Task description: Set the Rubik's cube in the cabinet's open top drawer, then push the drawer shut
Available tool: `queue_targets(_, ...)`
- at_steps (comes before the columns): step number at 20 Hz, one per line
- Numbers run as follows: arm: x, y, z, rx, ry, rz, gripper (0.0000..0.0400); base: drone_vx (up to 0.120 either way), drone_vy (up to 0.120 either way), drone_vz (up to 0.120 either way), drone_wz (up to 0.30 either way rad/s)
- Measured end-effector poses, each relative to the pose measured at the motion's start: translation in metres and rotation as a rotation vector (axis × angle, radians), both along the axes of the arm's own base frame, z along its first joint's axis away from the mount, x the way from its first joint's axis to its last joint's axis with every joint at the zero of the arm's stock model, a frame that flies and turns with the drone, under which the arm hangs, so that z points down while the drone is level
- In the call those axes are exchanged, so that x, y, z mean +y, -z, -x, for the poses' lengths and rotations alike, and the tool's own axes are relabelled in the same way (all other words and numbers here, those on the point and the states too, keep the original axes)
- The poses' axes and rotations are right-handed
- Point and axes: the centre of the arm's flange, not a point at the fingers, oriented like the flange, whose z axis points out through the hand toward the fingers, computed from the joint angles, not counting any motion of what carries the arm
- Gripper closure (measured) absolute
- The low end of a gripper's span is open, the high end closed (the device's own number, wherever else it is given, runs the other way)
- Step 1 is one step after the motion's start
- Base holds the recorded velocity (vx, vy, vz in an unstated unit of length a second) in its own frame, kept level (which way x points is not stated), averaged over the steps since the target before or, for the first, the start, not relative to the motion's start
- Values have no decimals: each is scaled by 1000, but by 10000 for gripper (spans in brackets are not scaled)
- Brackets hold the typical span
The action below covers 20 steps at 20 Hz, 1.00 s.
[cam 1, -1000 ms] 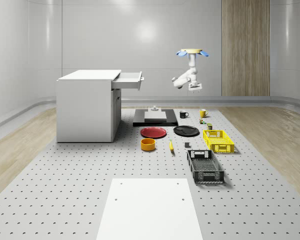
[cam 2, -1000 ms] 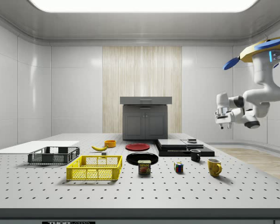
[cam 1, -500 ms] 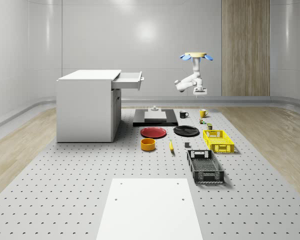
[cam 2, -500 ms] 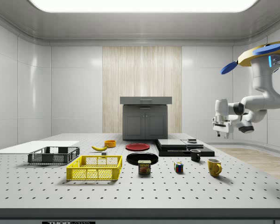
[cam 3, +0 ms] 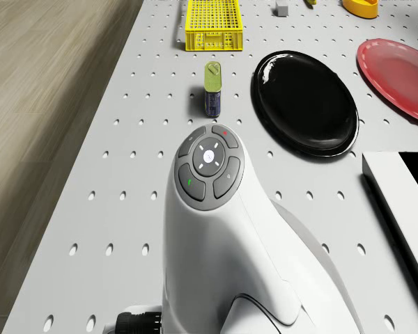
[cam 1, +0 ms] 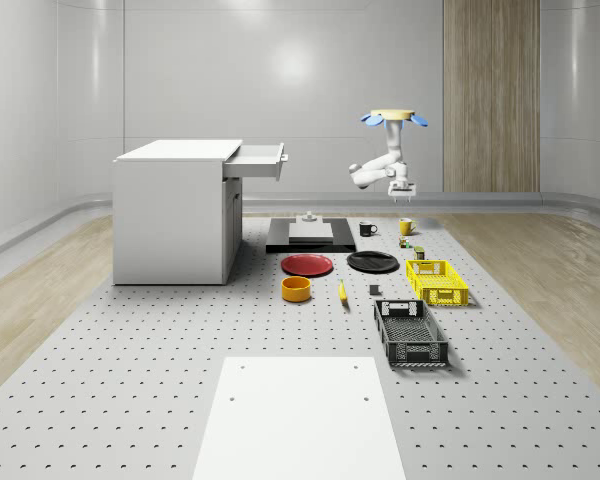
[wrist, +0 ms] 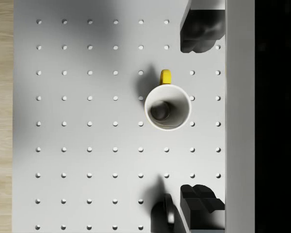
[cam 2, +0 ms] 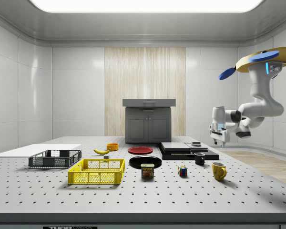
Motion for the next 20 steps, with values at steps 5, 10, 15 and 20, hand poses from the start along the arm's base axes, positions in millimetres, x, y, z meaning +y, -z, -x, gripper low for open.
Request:
queue_targets(5,0,0,0,0,0,2,0,120,0,-80,0)
queue_targets(10,0,0,0,0,0,3,0,120,0,-64,0)
queue_targets(15,0,0,0,0,0,3,0,120,-56,0,0)
queue_targets(20,0,0,0,0,0,3,0,120,-32,-72,0)
